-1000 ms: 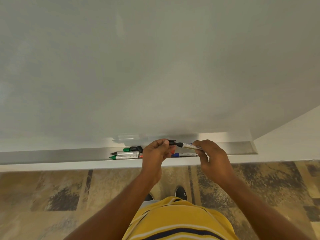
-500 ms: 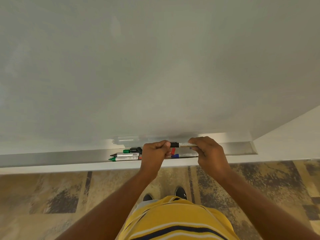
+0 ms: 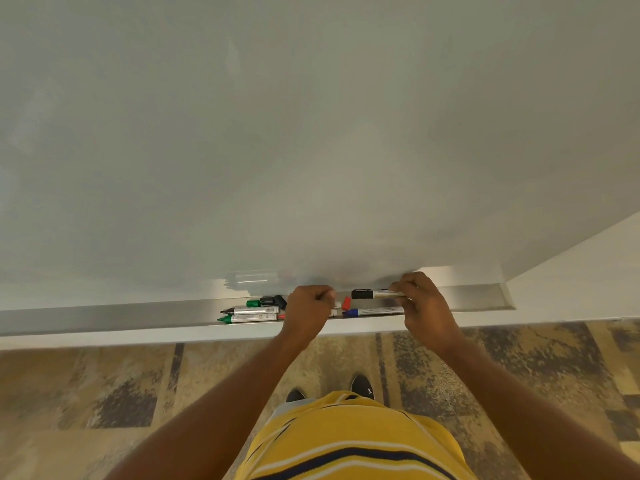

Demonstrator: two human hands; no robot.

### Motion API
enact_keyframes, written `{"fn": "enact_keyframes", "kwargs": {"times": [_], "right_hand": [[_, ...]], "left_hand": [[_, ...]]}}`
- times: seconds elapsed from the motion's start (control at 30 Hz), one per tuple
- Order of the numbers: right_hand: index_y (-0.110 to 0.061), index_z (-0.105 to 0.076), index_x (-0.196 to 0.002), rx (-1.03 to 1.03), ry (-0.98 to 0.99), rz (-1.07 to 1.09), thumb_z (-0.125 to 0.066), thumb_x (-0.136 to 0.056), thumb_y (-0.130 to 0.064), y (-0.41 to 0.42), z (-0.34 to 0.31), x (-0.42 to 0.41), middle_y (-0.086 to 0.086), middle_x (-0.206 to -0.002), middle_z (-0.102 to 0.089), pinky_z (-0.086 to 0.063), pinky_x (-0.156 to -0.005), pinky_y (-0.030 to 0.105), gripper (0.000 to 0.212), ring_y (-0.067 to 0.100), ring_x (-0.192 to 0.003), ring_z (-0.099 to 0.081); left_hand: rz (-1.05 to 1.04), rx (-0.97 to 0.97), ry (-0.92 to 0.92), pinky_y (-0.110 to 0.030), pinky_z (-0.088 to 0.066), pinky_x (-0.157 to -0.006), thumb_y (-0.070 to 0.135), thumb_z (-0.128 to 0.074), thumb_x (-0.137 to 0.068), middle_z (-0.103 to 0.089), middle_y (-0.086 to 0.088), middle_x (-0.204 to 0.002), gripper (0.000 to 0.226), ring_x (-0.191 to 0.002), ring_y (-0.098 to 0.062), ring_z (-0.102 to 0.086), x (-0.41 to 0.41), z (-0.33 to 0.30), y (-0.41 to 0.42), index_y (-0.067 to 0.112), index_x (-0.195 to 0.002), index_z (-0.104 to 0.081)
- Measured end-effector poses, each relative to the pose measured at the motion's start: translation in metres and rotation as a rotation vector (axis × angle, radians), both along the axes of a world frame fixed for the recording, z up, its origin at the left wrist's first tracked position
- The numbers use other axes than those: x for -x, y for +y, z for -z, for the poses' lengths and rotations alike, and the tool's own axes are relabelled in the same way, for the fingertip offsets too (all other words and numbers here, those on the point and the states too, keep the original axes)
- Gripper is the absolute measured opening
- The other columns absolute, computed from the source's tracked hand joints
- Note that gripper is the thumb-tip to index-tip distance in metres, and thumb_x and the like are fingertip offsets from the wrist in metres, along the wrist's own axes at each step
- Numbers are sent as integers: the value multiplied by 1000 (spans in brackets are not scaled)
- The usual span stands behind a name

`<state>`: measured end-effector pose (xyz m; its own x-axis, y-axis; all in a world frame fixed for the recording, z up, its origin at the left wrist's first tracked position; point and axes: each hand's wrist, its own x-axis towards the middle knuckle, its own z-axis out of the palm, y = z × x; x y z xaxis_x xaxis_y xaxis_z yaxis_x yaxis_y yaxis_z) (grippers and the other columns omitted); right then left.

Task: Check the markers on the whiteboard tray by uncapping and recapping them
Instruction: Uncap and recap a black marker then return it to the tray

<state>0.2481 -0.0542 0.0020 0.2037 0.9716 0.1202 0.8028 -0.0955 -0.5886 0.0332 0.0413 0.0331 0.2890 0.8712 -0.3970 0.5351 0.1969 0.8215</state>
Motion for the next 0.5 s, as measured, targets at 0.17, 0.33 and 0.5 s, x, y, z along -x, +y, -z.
{"fn": "enact_keyframes", "kwargs": {"times": [0.17,0.33,0.5], "right_hand": [[-10,-72,-101,80,-75,115,-67,-78,7,-5,33,-1,9,-100,-68,-44,-83,31,29,30,-93,-58],[-11,-73,-100,112,-82,123,-71,-73,9,-2,44,9,9,-102,-71,-52,-84,42,34,32,-95,-59],[-7,-73,-99,110,-92,95,-71,-68,15,1,46,11,12,-99,-72,-50,-88,41,39,33,-95,-62]], "left_hand": [[12,-111,185,-22,-45,-72,17,-58,-93,-74,-1,-87,17,-71,-9,-62,6,26,-3,15,-94,-75],[51,-114,220,-23,-47,-76,17,-56,-94,-74,-3,-93,19,-78,-14,-63,1,37,-9,14,-99,-74],[89,-145,231,-15,-42,-66,15,-55,-95,-72,0,-87,19,-70,-6,-58,-5,41,-12,15,-93,-74]]}}
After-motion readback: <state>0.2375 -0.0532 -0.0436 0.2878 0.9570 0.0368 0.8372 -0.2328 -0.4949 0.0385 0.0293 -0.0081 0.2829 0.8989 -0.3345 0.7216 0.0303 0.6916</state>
